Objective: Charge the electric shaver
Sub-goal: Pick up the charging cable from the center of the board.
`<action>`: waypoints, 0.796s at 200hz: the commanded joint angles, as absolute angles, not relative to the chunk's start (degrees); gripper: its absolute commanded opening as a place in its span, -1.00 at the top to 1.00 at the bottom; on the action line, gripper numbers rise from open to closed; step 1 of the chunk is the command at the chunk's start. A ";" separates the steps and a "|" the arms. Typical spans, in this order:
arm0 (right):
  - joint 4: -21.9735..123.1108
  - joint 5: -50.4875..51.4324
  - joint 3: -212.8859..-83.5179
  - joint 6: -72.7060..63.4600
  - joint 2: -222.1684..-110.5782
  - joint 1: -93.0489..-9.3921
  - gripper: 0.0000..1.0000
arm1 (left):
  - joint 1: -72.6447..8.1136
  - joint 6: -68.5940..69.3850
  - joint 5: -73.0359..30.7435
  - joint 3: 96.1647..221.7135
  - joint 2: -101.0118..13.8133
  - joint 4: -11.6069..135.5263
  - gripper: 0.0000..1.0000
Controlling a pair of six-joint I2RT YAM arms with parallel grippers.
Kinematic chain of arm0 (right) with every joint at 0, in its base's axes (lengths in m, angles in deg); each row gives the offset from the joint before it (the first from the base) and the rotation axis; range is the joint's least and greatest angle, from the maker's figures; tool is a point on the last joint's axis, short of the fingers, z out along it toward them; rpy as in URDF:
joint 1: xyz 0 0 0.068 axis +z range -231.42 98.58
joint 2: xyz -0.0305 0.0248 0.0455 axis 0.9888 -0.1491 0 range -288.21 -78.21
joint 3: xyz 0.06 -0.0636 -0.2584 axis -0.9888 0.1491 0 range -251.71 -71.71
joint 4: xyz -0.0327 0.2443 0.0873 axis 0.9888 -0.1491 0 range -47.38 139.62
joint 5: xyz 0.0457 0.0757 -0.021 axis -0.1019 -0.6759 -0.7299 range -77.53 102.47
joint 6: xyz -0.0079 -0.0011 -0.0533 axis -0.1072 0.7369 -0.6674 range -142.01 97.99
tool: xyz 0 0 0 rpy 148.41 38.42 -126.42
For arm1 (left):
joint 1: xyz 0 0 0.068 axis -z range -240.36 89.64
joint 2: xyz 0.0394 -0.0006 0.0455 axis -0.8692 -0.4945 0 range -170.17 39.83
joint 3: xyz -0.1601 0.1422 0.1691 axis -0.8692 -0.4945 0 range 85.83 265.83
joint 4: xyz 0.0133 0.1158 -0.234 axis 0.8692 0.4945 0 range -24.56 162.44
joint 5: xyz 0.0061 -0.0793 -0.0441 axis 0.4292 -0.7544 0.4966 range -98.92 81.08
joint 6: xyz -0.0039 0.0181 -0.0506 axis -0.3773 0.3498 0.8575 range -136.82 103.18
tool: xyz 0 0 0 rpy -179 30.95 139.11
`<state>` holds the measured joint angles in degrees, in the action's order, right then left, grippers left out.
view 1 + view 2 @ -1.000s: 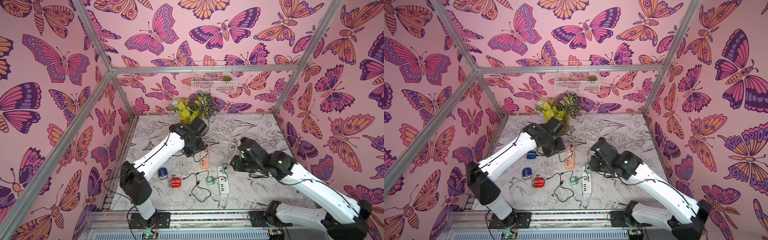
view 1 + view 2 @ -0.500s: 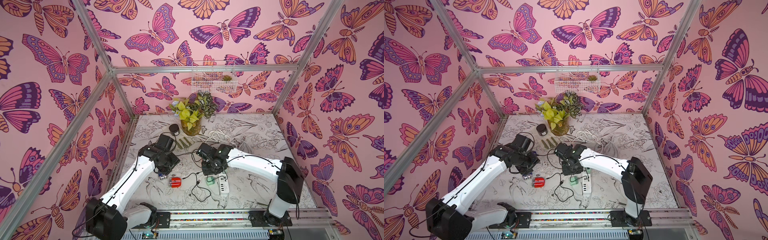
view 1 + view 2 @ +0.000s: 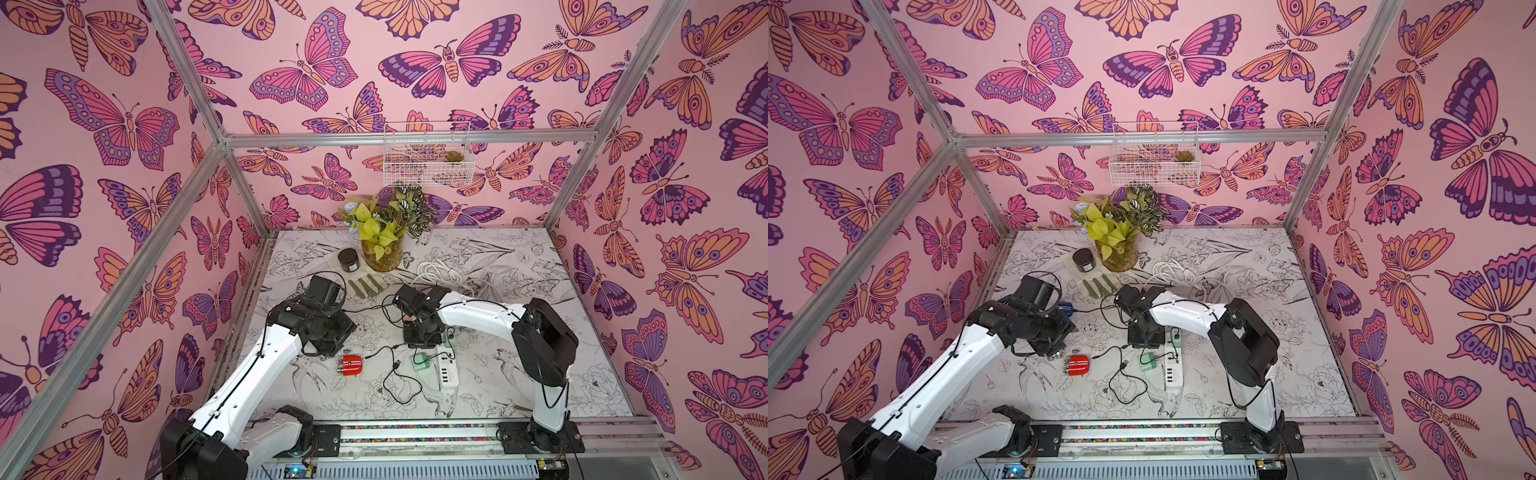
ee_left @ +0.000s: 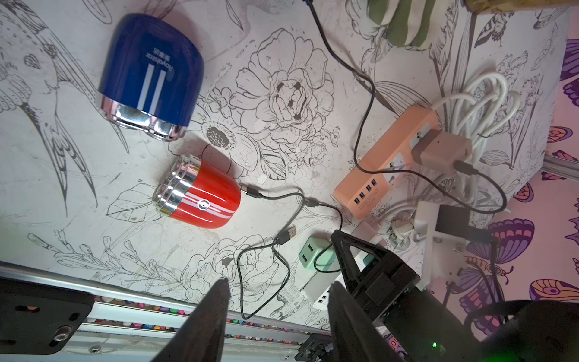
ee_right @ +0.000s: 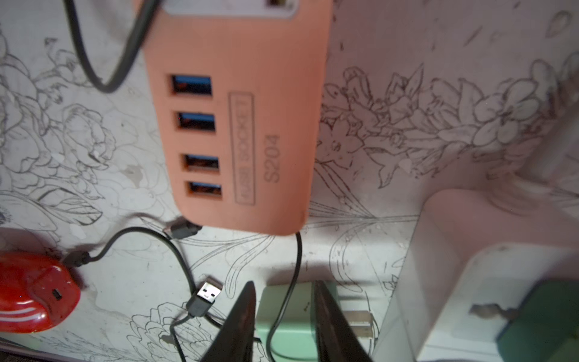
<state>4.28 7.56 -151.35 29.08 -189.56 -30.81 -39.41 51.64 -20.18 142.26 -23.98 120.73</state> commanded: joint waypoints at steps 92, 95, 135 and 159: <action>7.44 4.79 -149.58 32.54 -191.04 -31.32 0.50 | -39.71 53.93 -23.76 142.43 -23.58 118.08 0.05; 7.72 4.69 -149.43 32.69 -191.12 -31.30 0.48 | -39.67 53.88 -23.84 142.51 -23.62 118.09 0.05; 9.87 5.25 -148.56 33.44 -190.33 -31.28 0.82 | -39.62 54.23 -24.20 142.44 -24.15 117.21 0.11; 9.61 6.48 -148.66 33.72 -186.30 -31.32 1.00 | -39.53 55.28 -24.47 142.26 -23.48 116.62 0.14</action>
